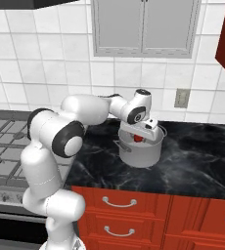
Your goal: Turn on the sink faucet. Then move the bell pepper from the counter to the sink. Turn off the sink. Move the vegetable from the sink to the pot next to the stove. Finally move the pot to the front right burner.
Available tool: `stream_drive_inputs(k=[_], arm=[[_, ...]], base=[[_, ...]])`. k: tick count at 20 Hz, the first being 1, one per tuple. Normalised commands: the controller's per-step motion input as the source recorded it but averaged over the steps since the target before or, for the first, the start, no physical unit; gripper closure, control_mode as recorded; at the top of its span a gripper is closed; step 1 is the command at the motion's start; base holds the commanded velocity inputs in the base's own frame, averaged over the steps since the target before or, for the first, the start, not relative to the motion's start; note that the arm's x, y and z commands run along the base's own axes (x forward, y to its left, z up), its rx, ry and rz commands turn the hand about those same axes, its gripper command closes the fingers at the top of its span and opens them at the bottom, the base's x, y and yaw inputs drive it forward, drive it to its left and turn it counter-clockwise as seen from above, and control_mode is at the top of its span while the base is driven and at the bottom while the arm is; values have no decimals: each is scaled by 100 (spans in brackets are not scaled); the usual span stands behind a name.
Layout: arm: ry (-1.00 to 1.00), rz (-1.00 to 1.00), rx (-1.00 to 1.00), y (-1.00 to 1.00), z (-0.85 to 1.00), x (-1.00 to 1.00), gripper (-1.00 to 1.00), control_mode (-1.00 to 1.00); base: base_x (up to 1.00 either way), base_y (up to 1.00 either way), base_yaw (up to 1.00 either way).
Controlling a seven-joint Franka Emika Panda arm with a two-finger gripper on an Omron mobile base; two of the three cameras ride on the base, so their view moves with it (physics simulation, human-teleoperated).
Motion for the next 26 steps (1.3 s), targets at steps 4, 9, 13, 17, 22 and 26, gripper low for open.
stream_drive_inputs(k=[4, 9, 13, 17, 22, 26], arm=[[1, 0, 0, -4, -19, 1, 100, -100], [0, 0, 0, -4, -20, 0, 100, -100], [0, 0, 0, 0, -15, 0, 100, -100], [5, 0, 0, 0, -15, 0, 100, -100], [6, 0, 0, 0, -18, 0, 100, -100], [0, 0, 0, 0, -12, -1, -100, -100]], base=[[0, 0, 0], [0, 0, 0], [0, 0, 0], [0, 0, 0], [0, 0, 0], [0, 0, 0]])
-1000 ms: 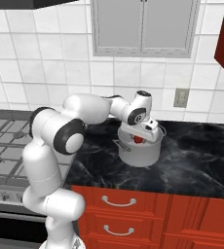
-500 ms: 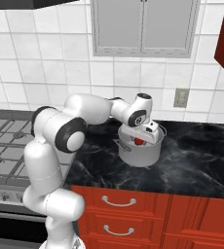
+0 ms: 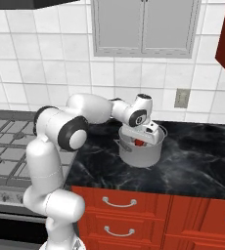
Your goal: Turn on the sink faucet. Then move the bell pepper from the counter to the sink. Turn off the sink. Move the vegetable from the sink to the pot next to the stove. Finally move the pot to the front right burner.
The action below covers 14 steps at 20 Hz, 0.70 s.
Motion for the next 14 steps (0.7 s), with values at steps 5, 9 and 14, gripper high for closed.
stream_drive_inputs(k=[5, 9, 14], arm=[[0, 0, 2, 0, 0, -2, -100, -100], [0, 0, 2, 0, 0, -5, -100, -100], [-1, 0, 1, 1, 16, -22, -100, -100]], base=[[0, 0, 0], [0, 0, 0], [0, 0, 0]])
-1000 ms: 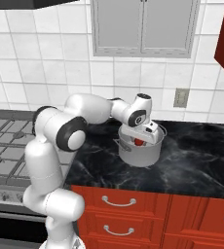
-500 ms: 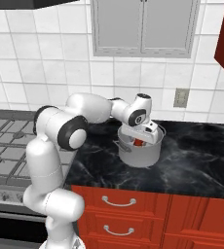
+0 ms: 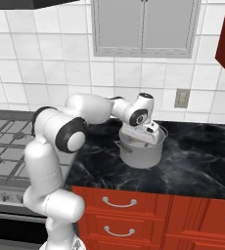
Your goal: Turn on the sink faucet. Then move the bell pepper from the counter to the sink. Turn off the sink. Move the vegetable from the sink to the pot next to the stove. Finally move the pot to the front right burner.
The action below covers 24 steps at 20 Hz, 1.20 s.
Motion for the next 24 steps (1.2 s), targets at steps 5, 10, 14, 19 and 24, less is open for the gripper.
stream_drive_inputs(k=[5, 10, 14, 19, 24], arm=[[-6, 0, 0, 19, 40, -34, -100, -100], [-4, 0, 0, 50, 35, -27, -100, -100], [-4, 0, 0, 74, 21, -18, -100, -100], [-3, 0, 0, 63, 14, -5, -100, -100], [-10, 1, 0, 8, 0, 9, -100, -100]], base=[[0, 0, 0], [0, 0, 0], [0, 0, 0], [0, 0, 0], [0, 0, 0]])
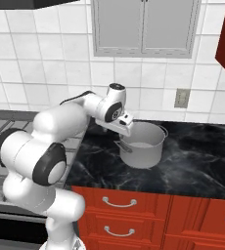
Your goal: Turn on the sink faucet. Then move the bell pepper from the counter to the sink. Turn off the sink. Move the vegetable from the sink to the pot next to the stove. Finally move the pot to the front right burner.
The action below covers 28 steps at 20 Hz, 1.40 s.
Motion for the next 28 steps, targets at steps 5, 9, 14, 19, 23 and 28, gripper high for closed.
stream_drive_inputs(k=[5, 9, 14, 19, 23, 28], arm=[[-16, 8, -2, -9, 0, 17, -100, -100], [-8, 11, -8, -2, -5, 18, -100, -100], [0, 7, -6, -3, -20, 22, -100, -100], [0, 4, -2, -17, -13, 17, -100, -100], [1, 3, 0, -15, -14, 15, -100, -100], [4, 1, 0, -2, -17, 10, -100, -100]], base=[[0, 0, 0], [0, 0, 0], [0, 0, 0], [0, 0, 0], [0, 0, 0], [0, 0, 0]])
